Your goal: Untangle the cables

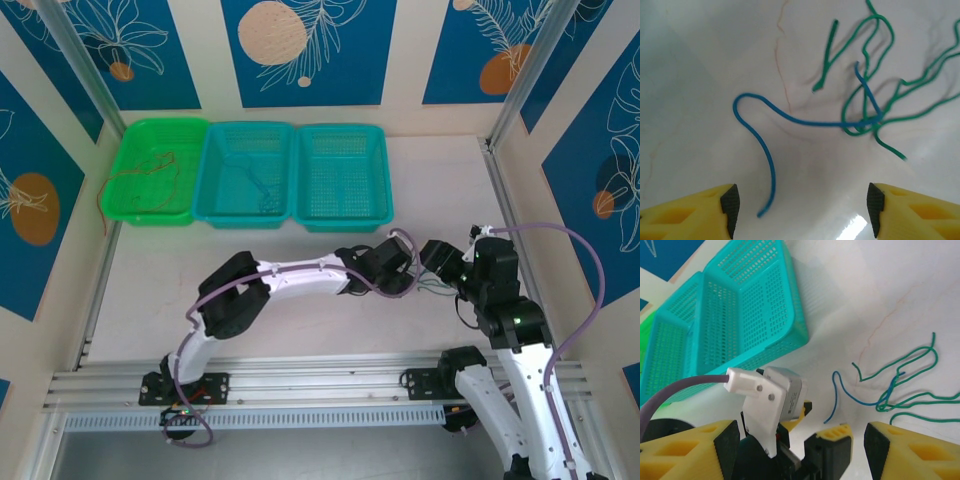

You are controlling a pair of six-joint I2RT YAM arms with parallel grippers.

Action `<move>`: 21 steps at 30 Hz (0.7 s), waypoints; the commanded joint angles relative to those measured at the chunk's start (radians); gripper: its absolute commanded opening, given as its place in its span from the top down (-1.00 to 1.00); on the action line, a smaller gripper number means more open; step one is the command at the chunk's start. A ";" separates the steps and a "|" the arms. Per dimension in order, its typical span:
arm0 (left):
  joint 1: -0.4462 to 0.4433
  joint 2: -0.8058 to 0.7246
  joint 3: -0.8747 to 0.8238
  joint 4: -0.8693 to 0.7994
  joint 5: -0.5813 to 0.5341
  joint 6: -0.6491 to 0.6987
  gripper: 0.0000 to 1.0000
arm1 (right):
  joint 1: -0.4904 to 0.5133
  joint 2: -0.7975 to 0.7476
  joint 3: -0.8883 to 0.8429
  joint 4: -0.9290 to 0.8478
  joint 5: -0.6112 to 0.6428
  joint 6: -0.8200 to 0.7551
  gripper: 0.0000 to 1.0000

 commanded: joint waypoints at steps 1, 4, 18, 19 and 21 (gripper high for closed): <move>0.011 0.047 0.051 -0.085 -0.056 0.077 -0.30 | 0.004 0.001 0.028 -0.013 -0.014 0.002 -0.38; 0.021 0.087 0.074 -0.117 -0.050 0.087 -0.25 | 0.004 -0.002 0.023 -0.016 -0.014 0.005 -0.38; 0.026 0.147 0.094 -0.181 0.051 0.098 0.85 | 0.002 0.017 0.033 -0.022 -0.032 0.004 -0.38; 0.026 0.128 0.080 -0.165 0.055 0.096 0.91 | 0.002 0.017 0.036 -0.025 -0.033 0.006 -0.38; 0.029 0.085 0.048 -0.135 0.063 0.090 1.00 | 0.002 0.018 0.044 -0.028 -0.036 0.010 -0.38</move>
